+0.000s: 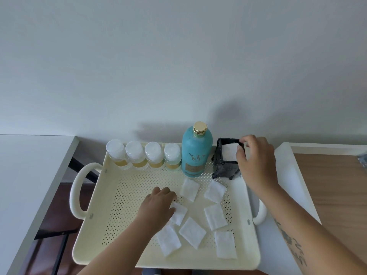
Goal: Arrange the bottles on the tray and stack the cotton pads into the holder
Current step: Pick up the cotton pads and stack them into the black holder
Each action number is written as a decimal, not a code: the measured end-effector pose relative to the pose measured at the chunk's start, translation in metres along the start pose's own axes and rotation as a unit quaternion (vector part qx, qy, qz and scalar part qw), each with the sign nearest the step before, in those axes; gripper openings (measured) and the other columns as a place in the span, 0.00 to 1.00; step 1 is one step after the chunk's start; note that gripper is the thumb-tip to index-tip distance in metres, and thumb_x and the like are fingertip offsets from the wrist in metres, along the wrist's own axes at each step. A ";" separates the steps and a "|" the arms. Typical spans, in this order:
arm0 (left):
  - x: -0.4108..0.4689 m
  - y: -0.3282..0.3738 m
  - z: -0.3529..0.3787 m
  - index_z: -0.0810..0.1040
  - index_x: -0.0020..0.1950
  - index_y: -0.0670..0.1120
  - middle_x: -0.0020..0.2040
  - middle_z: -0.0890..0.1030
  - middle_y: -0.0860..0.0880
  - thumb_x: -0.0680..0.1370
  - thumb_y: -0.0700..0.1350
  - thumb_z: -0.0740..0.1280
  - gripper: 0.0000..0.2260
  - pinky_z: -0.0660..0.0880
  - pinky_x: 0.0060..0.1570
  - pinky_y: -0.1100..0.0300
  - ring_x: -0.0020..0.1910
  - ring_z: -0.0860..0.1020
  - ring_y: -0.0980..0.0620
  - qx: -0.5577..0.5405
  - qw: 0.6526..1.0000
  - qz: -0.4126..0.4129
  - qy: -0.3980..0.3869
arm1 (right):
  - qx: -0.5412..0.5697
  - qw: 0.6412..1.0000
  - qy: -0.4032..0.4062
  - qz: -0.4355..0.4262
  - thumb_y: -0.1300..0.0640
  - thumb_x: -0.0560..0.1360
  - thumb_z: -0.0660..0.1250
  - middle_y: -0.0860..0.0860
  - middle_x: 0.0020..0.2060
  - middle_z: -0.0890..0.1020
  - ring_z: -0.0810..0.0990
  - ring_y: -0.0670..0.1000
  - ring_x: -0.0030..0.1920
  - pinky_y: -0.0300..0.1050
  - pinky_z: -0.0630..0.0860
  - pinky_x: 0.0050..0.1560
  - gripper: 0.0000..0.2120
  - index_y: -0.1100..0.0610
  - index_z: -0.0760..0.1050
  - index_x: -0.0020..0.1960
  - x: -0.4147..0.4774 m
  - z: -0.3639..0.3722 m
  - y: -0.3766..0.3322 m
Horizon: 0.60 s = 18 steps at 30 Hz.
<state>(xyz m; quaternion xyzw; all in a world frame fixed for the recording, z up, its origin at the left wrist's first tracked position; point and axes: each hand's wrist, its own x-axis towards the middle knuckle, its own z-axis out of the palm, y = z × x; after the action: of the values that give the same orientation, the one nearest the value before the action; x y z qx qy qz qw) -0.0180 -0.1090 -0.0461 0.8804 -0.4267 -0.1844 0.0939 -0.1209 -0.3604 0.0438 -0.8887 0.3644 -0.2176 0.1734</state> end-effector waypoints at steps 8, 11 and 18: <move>0.003 -0.006 -0.004 0.76 0.53 0.55 0.50 0.76 0.58 0.77 0.52 0.66 0.06 0.69 0.47 0.63 0.50 0.69 0.54 0.002 1.000 0.022 0.007 | -0.105 0.992 -0.055 -0.035 0.54 0.77 0.61 0.59 0.66 0.73 0.67 0.64 0.62 0.58 0.72 0.54 0.12 0.55 0.82 0.45 -0.011 0.007 0.002; 0.002 -0.007 -0.008 0.75 0.50 0.56 0.47 0.78 0.60 0.77 0.51 0.66 0.03 0.70 0.45 0.63 0.49 0.71 0.56 -0.039 0.999 0.014 0.016 | -0.106 0.992 -0.063 -0.033 0.54 0.78 0.59 0.58 0.68 0.72 0.67 0.63 0.63 0.57 0.72 0.55 0.13 0.55 0.82 0.45 -0.012 0.008 0.003; -0.002 -0.010 -0.021 0.76 0.53 0.55 0.45 0.77 0.60 0.77 0.48 0.69 0.07 0.71 0.42 0.65 0.44 0.75 0.60 -0.188 0.981 -0.036 0.020 | -0.112 0.990 -0.078 -0.031 0.51 0.78 0.59 0.58 0.69 0.71 0.66 0.64 0.64 0.58 0.72 0.56 0.14 0.55 0.82 0.46 -0.010 0.011 0.004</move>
<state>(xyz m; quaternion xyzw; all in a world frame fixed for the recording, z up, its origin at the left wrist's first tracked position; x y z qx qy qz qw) -0.0037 -0.1017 -0.0299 0.8653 -0.3505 -0.2470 0.2595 -0.1237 -0.3543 0.0298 -0.9275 0.3444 -0.1107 0.0937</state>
